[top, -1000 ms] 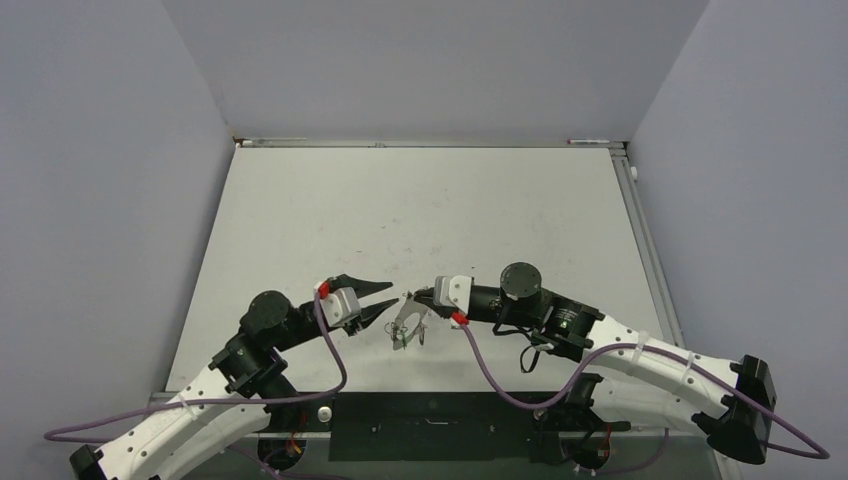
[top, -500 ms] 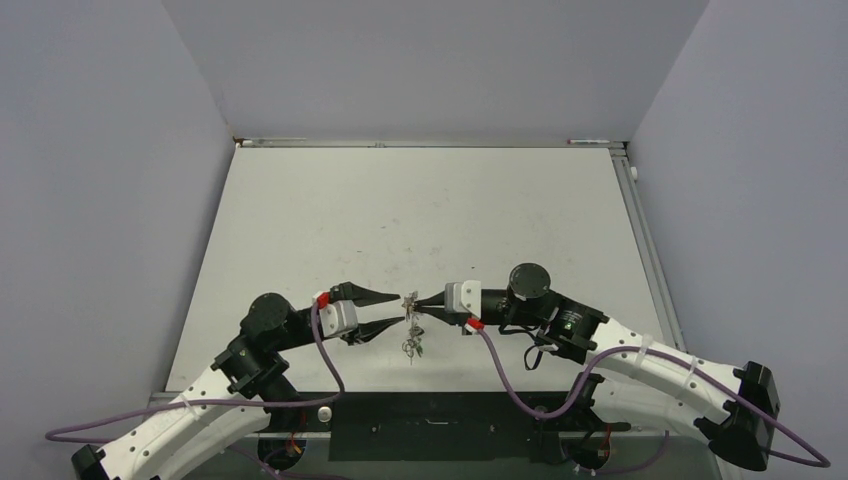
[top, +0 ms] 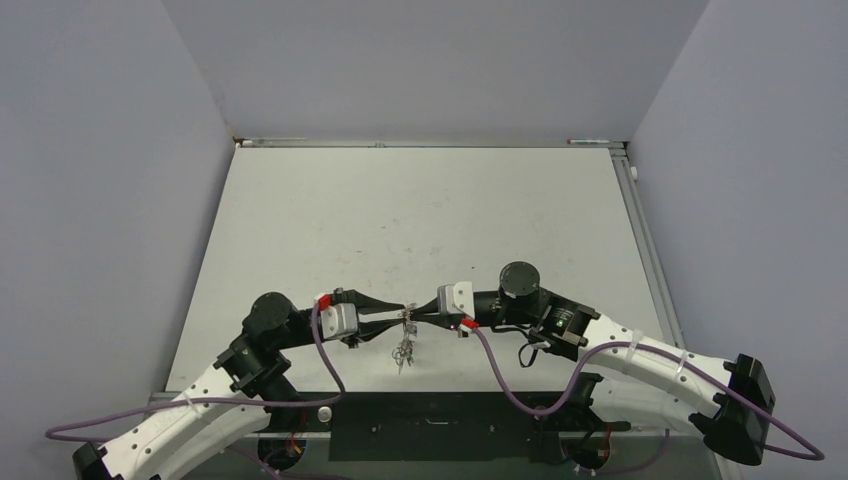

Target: Put the keys on the keyring

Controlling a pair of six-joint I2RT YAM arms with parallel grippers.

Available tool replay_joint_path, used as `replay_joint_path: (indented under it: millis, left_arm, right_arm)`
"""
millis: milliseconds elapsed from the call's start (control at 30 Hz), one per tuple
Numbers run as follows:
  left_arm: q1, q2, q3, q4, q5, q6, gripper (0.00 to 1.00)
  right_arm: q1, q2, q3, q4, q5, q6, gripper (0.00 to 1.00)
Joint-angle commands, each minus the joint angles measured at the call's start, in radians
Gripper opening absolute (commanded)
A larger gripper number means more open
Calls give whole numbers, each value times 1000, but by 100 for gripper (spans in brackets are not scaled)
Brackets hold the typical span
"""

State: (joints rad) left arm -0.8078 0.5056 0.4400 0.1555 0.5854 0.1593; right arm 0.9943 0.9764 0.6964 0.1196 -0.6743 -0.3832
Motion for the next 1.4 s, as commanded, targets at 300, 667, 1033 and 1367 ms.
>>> replay_joint_path:
  millis: [300,667,1033,1367]
  left_arm:
    - [6,18,12,33,27,-8,13]
    - [6,34,19,27,36,-15,6]
    - [6,31,49,-34,-33,16,0]
    - [7,43,61,-62,-76,27,0]
  right_arm:
    - [-3,-12,52,114,-66,19,5]
    - [4,-10,50,143,-74,29,5]
    - [5,-2,70,64,27,22,20]
    - [24,26,153,-109,140,-23,36]
